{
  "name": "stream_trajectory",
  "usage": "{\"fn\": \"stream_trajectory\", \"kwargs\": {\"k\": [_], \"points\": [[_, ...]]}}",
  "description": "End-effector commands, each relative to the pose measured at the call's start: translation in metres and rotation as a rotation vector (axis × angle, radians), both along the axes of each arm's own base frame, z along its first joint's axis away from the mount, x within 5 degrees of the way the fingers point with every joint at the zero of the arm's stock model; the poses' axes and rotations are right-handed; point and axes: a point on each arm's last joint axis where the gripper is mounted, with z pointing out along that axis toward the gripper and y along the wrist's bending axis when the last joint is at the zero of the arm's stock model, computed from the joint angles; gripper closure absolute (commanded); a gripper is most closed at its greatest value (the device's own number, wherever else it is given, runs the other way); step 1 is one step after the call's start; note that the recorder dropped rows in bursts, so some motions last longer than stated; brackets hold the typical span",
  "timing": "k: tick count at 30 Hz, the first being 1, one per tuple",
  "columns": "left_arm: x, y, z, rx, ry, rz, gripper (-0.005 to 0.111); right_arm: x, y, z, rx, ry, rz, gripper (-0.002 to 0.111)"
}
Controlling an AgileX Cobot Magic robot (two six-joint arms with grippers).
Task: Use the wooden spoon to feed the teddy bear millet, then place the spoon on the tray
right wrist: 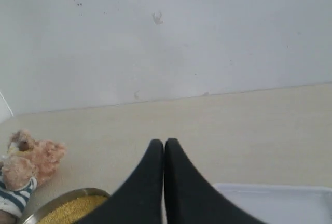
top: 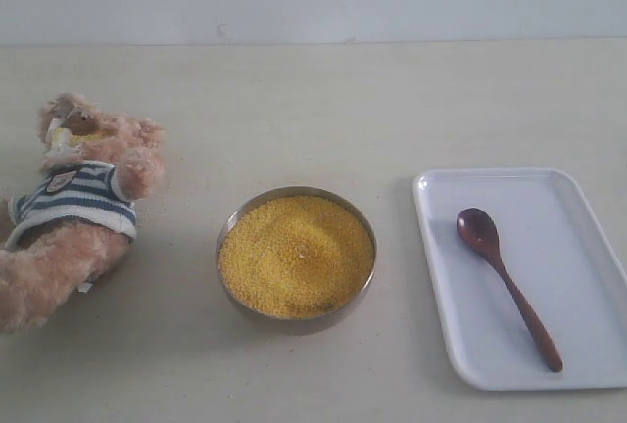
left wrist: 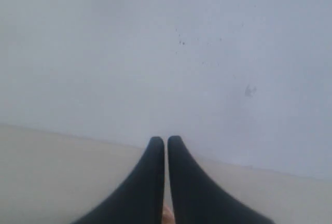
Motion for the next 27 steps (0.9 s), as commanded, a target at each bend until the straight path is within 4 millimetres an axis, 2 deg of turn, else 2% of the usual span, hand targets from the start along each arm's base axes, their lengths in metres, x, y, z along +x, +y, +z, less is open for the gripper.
{"fn": "stream_trajectory", "kwargs": {"k": [1, 3, 21, 24, 27], "points": [[-0.024, 0.0, -0.003, 0.009, -0.125, 0.006, 0.103, -0.007, -0.003, 0.003, 0.018, -0.069, -0.007, 0.109], [-0.031, 0.0, -0.001, 0.01, -0.169, 0.007, 0.103, -0.007, -0.004, 0.004, 0.022, -0.078, -0.007, 0.109], [-0.03, 0.0, -0.002, 0.01, -0.166, 0.006, 0.103, -0.007, -0.004, 0.004, 0.02, -0.072, -0.007, 0.109], [-0.026, -0.001, -0.012, 0.042, -0.127, 0.01, 0.103, -0.007, -0.004, 0.004, 0.02, -0.072, -0.007, 0.109], [-0.015, -0.003, -0.042, 0.048, -0.038, 0.001, 0.103, -0.007, -0.004, 0.004, 0.02, -0.072, -0.007, 0.109]]}}
